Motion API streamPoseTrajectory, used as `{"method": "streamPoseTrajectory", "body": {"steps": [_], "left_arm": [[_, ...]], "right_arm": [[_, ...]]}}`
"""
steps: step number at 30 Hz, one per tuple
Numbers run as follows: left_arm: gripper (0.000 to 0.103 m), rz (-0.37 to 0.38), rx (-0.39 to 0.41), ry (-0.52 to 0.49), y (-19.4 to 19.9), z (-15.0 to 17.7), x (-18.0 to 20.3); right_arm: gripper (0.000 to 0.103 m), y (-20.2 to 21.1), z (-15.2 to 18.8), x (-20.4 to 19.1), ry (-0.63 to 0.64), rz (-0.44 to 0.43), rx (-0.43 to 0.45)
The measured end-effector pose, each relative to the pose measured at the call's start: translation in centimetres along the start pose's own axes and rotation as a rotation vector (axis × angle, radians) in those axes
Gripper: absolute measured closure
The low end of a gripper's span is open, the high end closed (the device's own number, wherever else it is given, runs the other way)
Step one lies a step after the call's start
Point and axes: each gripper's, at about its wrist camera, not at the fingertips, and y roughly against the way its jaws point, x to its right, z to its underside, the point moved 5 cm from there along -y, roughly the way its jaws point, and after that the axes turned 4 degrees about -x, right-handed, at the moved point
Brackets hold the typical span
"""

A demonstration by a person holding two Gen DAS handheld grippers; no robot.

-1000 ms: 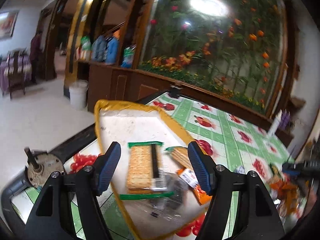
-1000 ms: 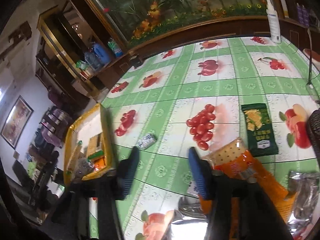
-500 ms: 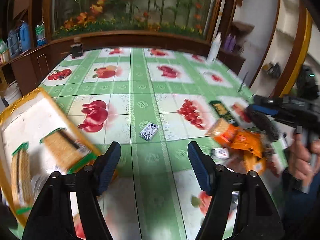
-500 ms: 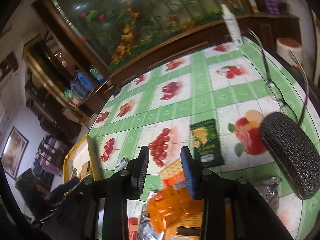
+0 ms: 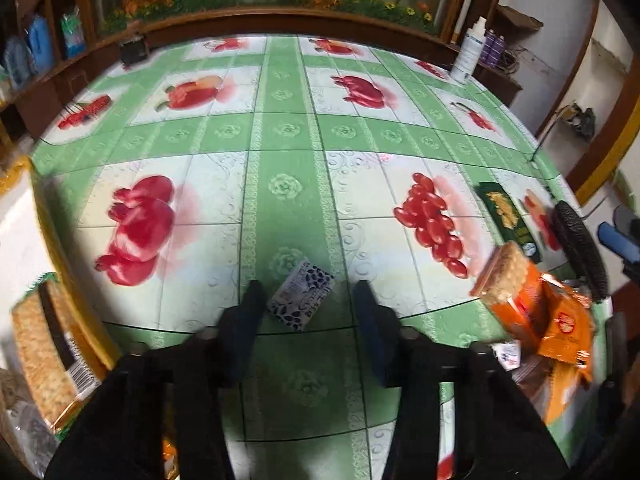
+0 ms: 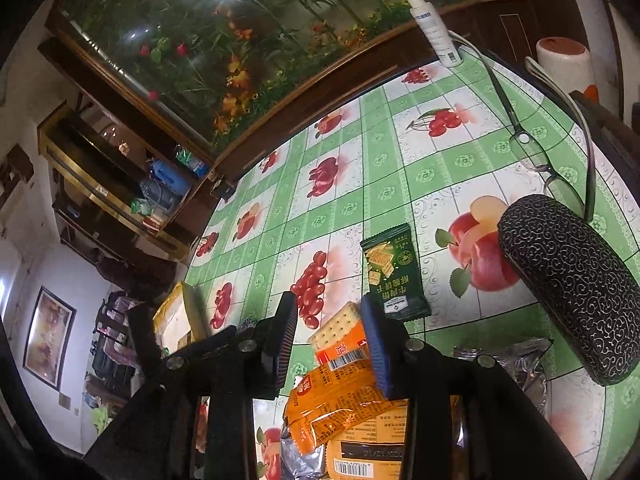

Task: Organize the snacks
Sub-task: 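Grasp the white-and-black candy with the left gripper while the right grasps an orange packet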

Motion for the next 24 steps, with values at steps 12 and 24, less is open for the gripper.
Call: {"method": "streamPoseTrajectory", "body": {"steps": [12, 24], "left_arm": [[0.086, 0.068, 0.075, 0.051, 1.6, 3.1, 1.0], [0.085, 0.066, 0.195, 0.081, 5.9, 4.6, -0.2]], "right_arm": [[0.057, -3.1, 1.3, 3.5, -0.106, 0.148, -0.164], [0.057, -3.8, 4.5, -5.2, 0.161, -0.273, -0.252]]}}
